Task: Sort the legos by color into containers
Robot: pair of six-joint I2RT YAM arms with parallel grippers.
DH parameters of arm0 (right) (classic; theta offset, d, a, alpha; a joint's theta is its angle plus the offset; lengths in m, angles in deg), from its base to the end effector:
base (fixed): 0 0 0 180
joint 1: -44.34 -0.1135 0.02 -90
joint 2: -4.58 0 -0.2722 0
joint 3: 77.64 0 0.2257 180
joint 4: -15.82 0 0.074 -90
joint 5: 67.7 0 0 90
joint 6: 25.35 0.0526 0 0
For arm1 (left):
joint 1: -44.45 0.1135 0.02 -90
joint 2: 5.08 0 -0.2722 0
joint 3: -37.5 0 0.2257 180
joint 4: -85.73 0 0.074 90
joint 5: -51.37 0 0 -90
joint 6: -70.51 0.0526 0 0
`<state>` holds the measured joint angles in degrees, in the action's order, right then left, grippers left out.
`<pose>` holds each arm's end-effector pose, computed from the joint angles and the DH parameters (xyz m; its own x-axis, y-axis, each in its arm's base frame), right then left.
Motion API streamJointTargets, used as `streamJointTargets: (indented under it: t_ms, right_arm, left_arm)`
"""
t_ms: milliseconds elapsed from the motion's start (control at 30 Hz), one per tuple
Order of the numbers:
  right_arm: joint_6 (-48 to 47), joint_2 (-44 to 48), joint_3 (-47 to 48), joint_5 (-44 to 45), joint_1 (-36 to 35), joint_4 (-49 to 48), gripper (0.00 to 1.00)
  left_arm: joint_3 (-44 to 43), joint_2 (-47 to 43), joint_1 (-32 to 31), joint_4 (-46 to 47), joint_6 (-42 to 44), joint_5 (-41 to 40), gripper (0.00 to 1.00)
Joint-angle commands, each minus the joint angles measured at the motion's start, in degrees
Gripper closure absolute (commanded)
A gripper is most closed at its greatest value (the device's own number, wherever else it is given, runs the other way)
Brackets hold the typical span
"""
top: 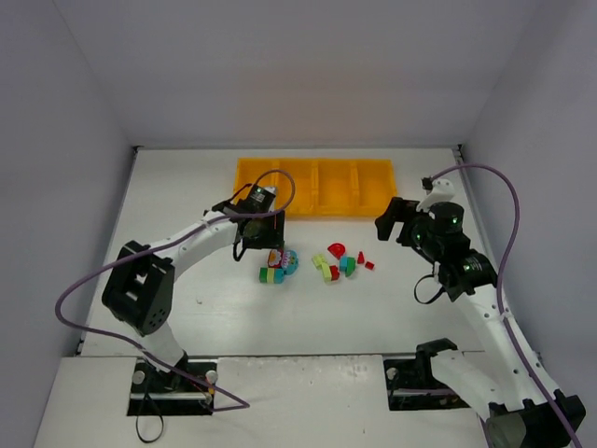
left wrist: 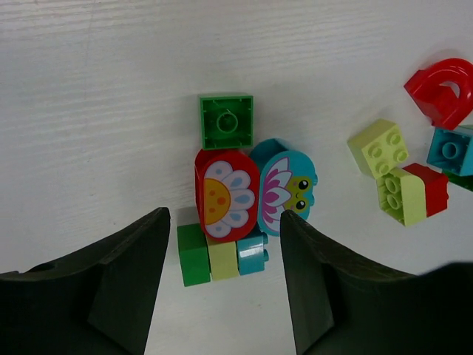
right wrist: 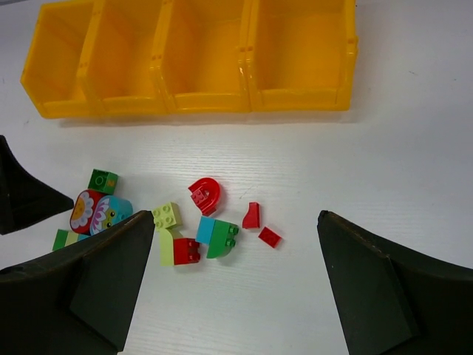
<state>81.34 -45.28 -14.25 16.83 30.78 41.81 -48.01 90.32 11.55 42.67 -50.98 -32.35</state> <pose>0.1809 0.0488 0.3471 -0.2939 0.2232 -0.9294 -0.2500 0.9206 0.3001 0.2857 -0.1917 0.2449 -0.8824 -0.0476 -0.4682 0.1576 0.9076 -0.3892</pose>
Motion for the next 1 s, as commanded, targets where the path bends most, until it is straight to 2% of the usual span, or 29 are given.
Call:
streamJointTargets:
  t_ms: [0, 600, 833, 967]
  right_arm:
    - [1.42, 0.3, -0.33, -0.76, -0.24, -3.27, 0.11]
    - [2.56, 1.26, -1.82, 0.11, -0.24, -3.27, 0.11]
    - [2.65, 2.14, -2.35, 0.29, -0.24, -3.27, 0.11]
    - [2.65, 2.76, -2.79, 0.64, -0.24, -3.27, 0.11]
  left_arm:
    - [-4.0, 0.14, 0.03, 0.83, -2.26, -2.5, 0.45]
    - [-16.31, 14.63, -3.48, -3.91, -5.25, -14.1, 0.46]
    - [-18.42, 17.63, -3.74, -4.71, -5.43, -16.04, 0.58]
    - [-18.95, 19.04, -3.83, -5.49, -5.43, -15.51, 0.61]
